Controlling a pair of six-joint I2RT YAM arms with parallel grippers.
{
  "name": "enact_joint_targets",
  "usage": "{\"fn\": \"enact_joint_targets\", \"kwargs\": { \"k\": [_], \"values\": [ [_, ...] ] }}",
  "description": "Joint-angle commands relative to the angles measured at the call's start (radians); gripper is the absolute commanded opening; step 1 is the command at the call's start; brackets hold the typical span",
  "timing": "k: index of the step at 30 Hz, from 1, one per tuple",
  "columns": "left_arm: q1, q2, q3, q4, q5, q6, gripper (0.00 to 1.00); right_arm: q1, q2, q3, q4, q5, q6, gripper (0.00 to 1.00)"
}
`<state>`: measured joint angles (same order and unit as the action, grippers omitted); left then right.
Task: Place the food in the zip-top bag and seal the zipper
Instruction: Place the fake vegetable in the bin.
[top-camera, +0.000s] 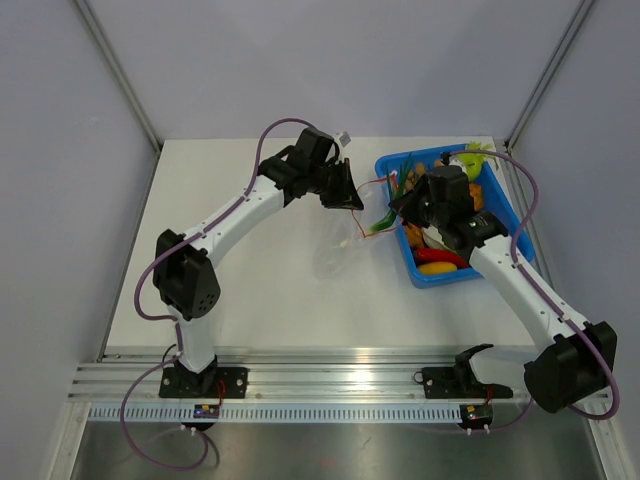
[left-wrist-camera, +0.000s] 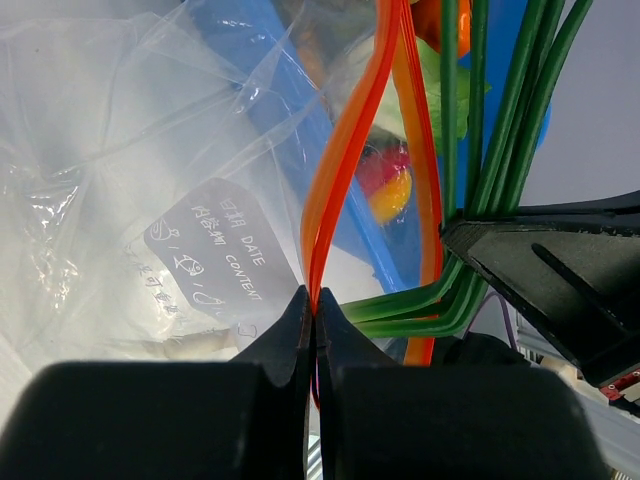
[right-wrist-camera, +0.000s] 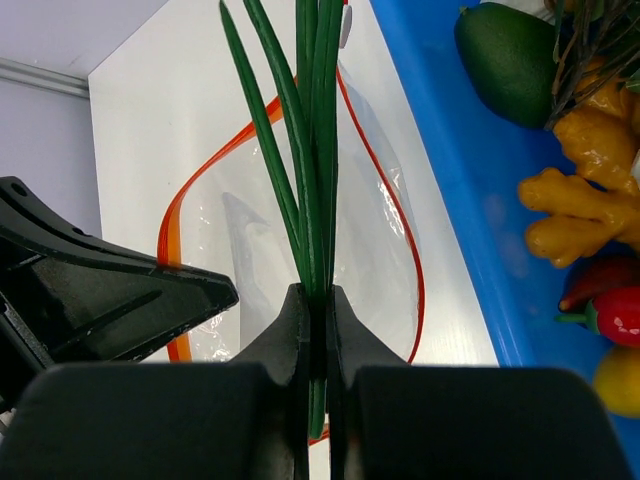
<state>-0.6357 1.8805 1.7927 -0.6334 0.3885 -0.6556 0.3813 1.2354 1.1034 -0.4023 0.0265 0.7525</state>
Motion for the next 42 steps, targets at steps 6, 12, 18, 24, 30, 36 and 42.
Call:
{"fn": "enact_joint_targets", "kwargs": {
  "k": [6, 12, 18, 24, 30, 36, 42],
  "values": [
    [0.002, -0.017, 0.074, 0.028, 0.026, -0.003, 0.0, 0.076, 0.01, 0.046, -0.023, 0.044, -0.015, 0.0],
    [0.002, 0.0, 0.105, 0.024, 0.026, -0.01, 0.0, 0.111, 0.015, 0.016, -0.05, 0.02, -0.027, 0.0],
    [0.002, 0.0, 0.103, 0.058, 0.05, -0.035, 0.0, 0.119, 0.056, 0.003, -0.056, 0.009, -0.042, 0.0],
    [0.002, -0.012, 0.103, 0.074, 0.066, -0.044, 0.0, 0.119, 0.134, 0.019, -0.012, -0.066, -0.044, 0.0],
    [-0.001, -0.03, 0.077, 0.101, 0.09, -0.049, 0.0, 0.12, 0.223, 0.055, 0.06, -0.135, -0.035, 0.0],
    [-0.001, -0.052, 0.043, 0.11, 0.087, -0.039, 0.0, 0.12, 0.285, 0.153, -0.013, -0.163, -0.094, 0.12],
    [0.013, -0.067, 0.027, 0.095, 0.072, -0.018, 0.0, 0.119, 0.196, 0.176, -0.143, -0.042, -0.177, 0.56]
  ]
}}
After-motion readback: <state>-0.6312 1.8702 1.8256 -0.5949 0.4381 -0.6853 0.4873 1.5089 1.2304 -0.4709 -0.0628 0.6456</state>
